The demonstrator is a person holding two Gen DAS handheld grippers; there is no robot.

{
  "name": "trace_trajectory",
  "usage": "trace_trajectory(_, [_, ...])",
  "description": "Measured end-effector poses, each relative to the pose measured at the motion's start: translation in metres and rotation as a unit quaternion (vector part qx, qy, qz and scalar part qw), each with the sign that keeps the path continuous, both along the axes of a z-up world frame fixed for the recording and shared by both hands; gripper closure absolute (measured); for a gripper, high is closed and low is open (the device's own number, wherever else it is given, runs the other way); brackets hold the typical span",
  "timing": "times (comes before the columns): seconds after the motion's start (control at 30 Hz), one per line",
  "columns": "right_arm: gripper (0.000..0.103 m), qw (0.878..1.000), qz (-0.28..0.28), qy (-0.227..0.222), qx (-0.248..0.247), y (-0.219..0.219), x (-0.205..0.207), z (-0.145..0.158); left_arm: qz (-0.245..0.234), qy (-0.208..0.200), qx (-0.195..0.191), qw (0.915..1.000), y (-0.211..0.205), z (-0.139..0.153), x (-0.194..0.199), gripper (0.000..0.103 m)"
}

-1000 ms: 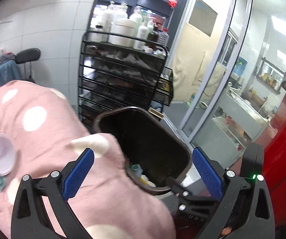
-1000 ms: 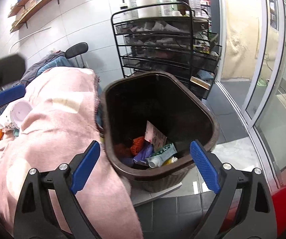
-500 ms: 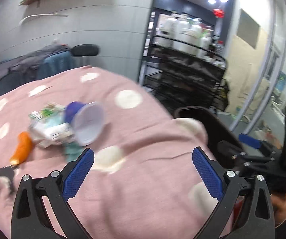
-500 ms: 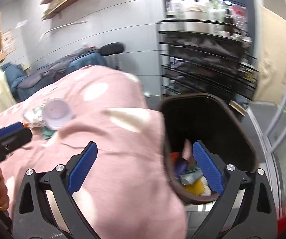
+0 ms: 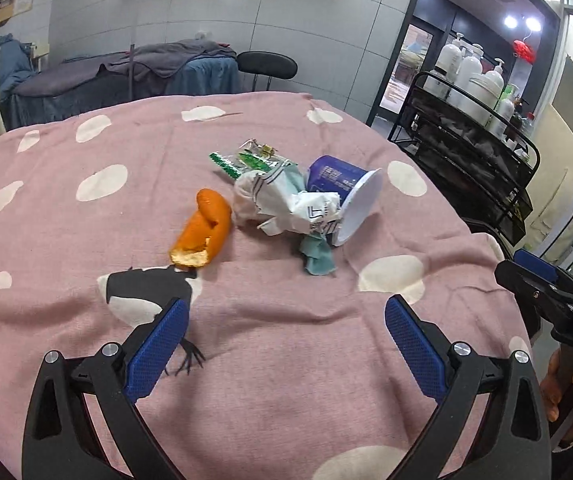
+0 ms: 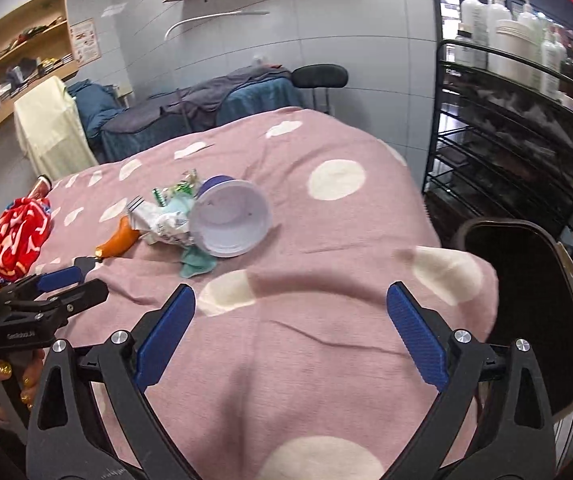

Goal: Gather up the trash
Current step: 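Move both tools back over the remaining trash on the bedspread, then grasp the orange peel with left tool while right tool grasps the blue-and-white cup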

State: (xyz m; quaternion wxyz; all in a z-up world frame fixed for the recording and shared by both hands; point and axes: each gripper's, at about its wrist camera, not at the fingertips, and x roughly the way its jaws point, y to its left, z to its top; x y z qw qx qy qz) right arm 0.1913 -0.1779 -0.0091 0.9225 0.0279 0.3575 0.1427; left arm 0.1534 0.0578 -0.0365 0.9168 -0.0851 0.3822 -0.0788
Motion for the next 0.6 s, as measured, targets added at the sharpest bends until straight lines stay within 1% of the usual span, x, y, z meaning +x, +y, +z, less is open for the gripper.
trace_trajectory(0.1, [0.008,1.0,0.015,0.011,0.001,0.013,0.004,-0.002,0.005,0.003,0.006,1.0,0.007,-0.002,0.004,0.007])
trace_trajectory(0.17, [0.008,1.0,0.018,0.012,-0.004,0.018,0.006,-0.003,0.01,0.011,0.009,0.9998,0.015,-0.004,0.01,0.008])
trace_trajectory(0.37, [0.008,1.0,0.02,0.018,-0.012,0.027,0.012,-0.004,0.022,0.022,-0.004,0.9995,0.04,-0.005,0.028,0.014])
trace_trajectory(0.43, [0.008,0.999,0.022,0.023,-0.013,0.029,0.015,-0.005,0.023,0.028,-0.003,0.9994,0.045,-0.006,0.035,0.017])
trace_trajectory(0.6, [0.008,0.999,0.023,0.032,-0.018,0.033,0.021,-0.009,0.02,0.041,0.004,0.999,0.049,-0.01,0.051,0.021])
